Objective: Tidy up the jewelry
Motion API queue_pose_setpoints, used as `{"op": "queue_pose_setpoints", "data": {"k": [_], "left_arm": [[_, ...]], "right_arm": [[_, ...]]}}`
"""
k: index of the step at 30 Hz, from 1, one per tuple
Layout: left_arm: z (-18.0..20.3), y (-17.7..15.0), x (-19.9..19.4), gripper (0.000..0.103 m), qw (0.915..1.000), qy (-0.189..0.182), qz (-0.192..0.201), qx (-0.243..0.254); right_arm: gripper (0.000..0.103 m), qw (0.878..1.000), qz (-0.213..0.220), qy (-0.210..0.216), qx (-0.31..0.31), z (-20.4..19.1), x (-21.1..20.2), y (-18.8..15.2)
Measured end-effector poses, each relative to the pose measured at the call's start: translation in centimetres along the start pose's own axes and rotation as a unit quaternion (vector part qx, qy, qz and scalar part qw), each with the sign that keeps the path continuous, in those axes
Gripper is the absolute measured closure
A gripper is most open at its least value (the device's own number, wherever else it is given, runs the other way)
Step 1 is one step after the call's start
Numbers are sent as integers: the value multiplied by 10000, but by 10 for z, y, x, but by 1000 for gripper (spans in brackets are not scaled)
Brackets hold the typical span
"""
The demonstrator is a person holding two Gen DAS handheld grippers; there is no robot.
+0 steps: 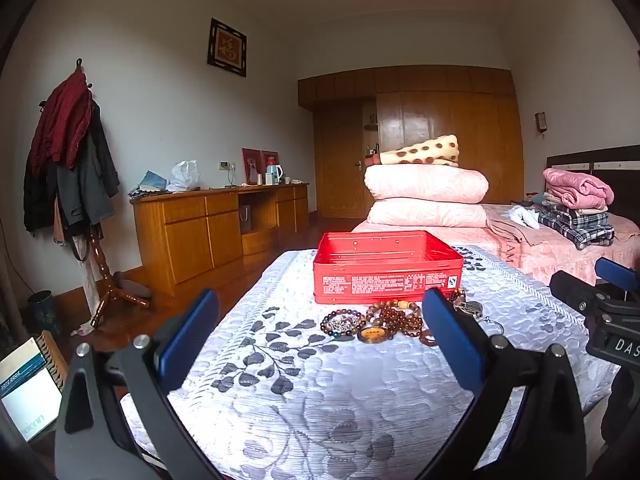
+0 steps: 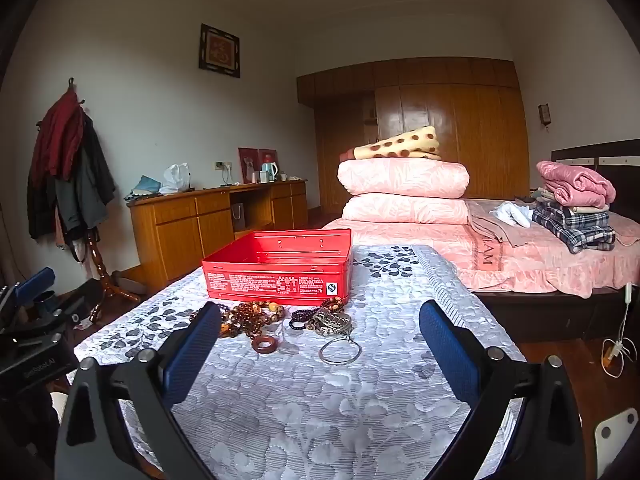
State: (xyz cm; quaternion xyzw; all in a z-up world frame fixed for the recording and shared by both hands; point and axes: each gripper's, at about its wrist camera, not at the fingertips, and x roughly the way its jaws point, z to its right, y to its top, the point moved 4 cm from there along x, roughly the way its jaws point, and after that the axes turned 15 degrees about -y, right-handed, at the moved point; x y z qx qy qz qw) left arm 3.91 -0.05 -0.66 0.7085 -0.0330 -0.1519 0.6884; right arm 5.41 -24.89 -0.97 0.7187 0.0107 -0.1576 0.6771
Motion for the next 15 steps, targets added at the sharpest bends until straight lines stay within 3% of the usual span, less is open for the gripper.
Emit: {"op": "queue_pose_setpoints", "data": {"k": [15], "left_arm": [[0,2,1,5,10000,12,-5,20]], "right_arm": [[6,10000,9,1,-12,-1,-1,1]]}}
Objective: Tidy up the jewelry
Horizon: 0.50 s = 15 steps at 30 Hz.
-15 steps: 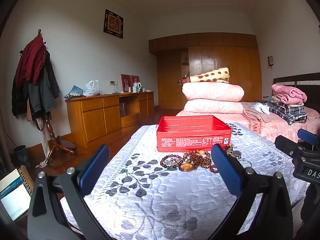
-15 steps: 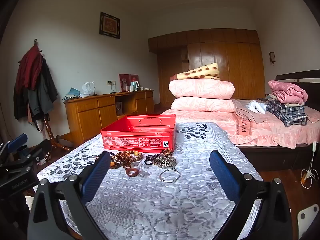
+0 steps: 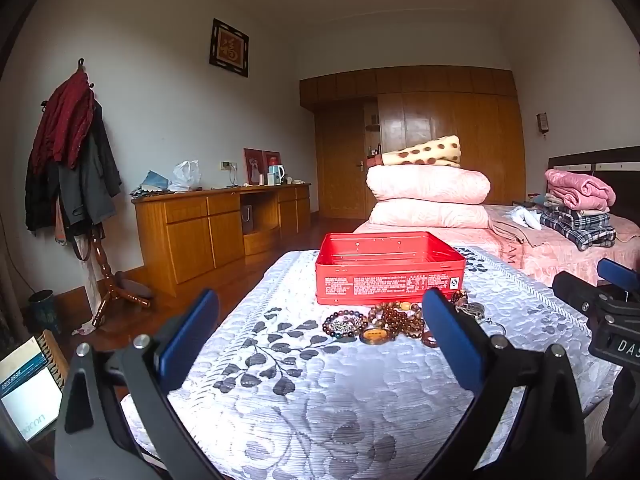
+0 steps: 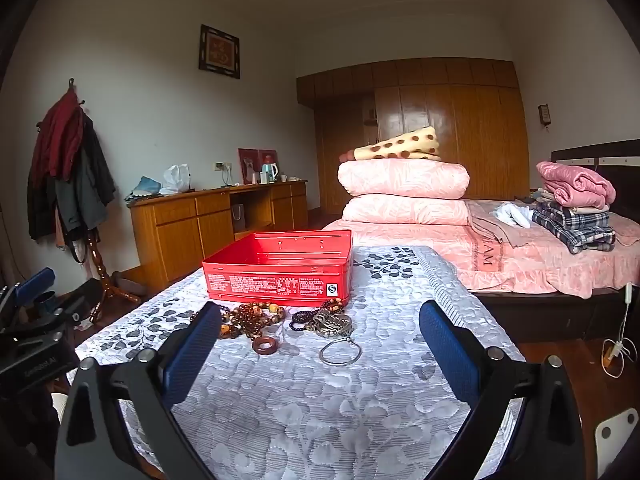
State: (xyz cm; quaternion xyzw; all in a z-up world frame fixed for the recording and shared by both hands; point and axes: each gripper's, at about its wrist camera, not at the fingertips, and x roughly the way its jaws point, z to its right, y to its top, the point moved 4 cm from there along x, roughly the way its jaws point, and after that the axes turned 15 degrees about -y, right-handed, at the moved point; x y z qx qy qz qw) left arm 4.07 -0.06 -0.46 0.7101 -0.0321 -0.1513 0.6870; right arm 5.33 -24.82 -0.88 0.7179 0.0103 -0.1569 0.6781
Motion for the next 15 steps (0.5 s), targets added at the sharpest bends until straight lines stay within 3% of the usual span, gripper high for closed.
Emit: {"op": "queue_pose_setpoints", "data": {"k": [15], "left_arm": [[-1,2,-2,5,10000,7,11,-11]], "right_arm": [[6,10000,7,-7,7,0,-1,0]]}}
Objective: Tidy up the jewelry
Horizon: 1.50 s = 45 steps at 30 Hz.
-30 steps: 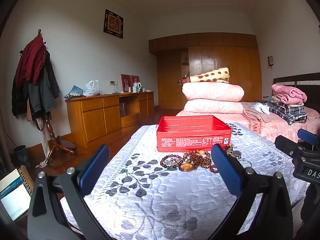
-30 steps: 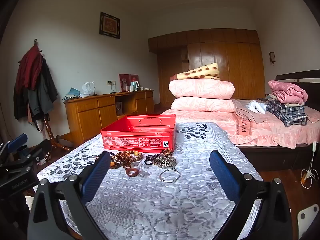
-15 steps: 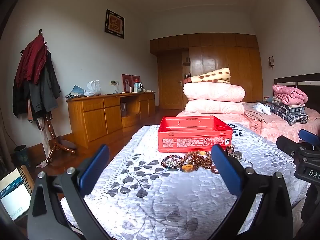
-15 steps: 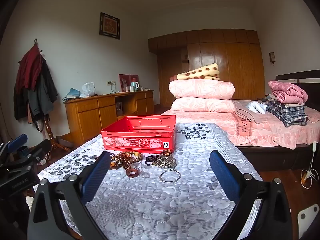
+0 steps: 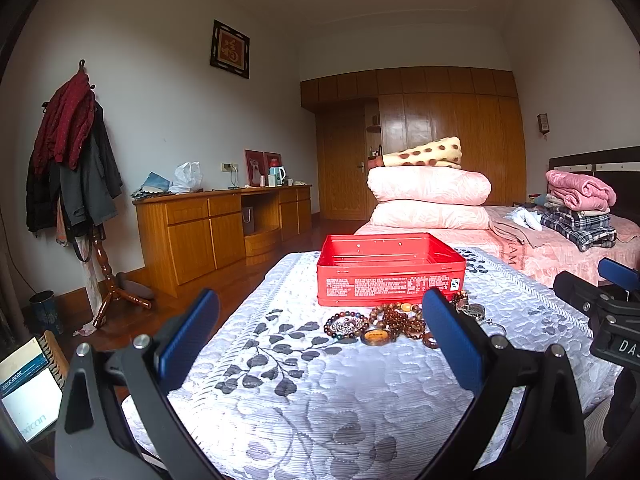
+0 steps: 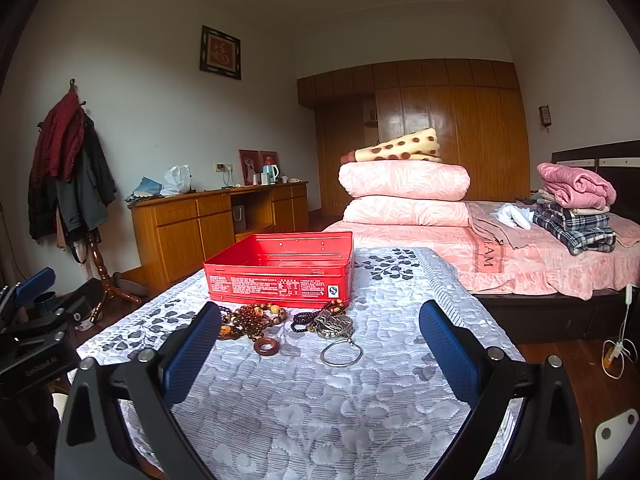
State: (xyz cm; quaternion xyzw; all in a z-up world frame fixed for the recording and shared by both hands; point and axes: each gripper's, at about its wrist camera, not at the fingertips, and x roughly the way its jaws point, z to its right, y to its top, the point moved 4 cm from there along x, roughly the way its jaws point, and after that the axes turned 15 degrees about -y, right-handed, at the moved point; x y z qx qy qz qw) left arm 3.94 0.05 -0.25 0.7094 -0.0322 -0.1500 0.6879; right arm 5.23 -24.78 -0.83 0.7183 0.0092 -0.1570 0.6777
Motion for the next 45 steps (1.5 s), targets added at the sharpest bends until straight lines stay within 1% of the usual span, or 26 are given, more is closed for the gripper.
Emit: {"op": "queue_pose_setpoints", "data": {"k": [45], "left_arm": [[-2,1,-4,5,10000,10,16,-1]], "right_arm": [[6,10000,8,-1,1,1,2,-1]]}}
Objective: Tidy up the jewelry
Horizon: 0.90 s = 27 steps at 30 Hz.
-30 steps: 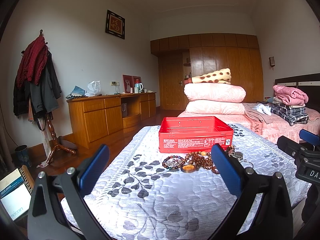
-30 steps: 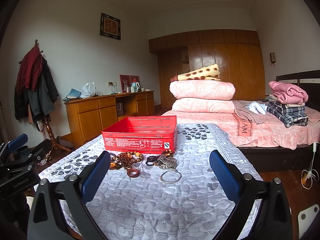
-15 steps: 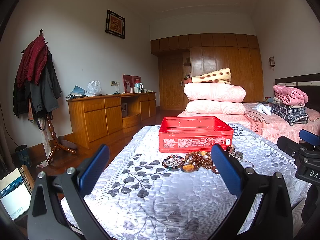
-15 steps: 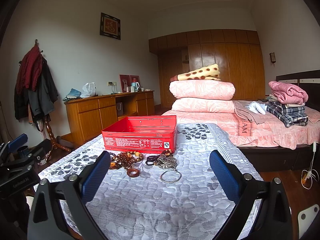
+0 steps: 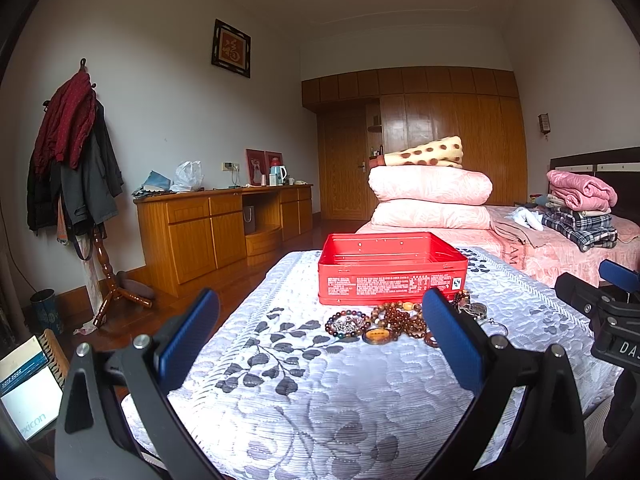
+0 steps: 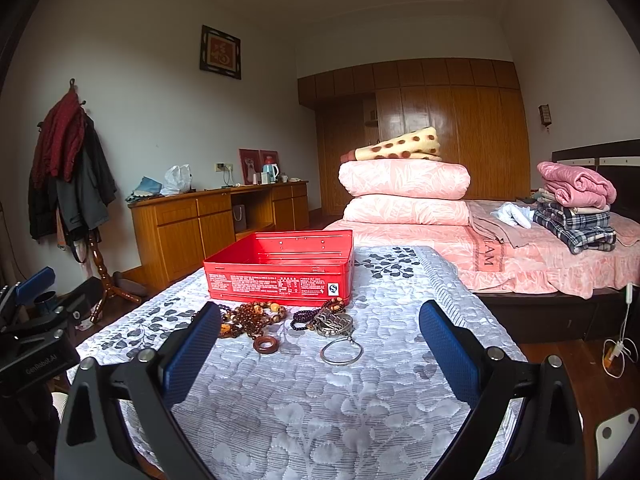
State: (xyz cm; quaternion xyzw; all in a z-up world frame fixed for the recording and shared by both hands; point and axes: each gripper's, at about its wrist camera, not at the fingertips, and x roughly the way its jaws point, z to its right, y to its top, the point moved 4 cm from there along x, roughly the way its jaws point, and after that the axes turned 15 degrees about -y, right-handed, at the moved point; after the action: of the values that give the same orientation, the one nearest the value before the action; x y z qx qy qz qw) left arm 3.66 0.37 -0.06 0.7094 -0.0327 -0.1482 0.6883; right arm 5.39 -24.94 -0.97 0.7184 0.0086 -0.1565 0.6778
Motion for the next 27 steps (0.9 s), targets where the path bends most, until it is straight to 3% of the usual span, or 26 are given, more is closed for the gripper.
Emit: {"op": "queue_pose_setpoints", "data": {"k": [21,27], "left_arm": [[-3,0,1,5,10000,15,14,-19],[-13,-4,4,5,9997,77,209,-36]], "right_arm": [[6,10000,73,13,-4,-3,-3,0],[6,9998,138,109,28,-6,2,-7]]}}
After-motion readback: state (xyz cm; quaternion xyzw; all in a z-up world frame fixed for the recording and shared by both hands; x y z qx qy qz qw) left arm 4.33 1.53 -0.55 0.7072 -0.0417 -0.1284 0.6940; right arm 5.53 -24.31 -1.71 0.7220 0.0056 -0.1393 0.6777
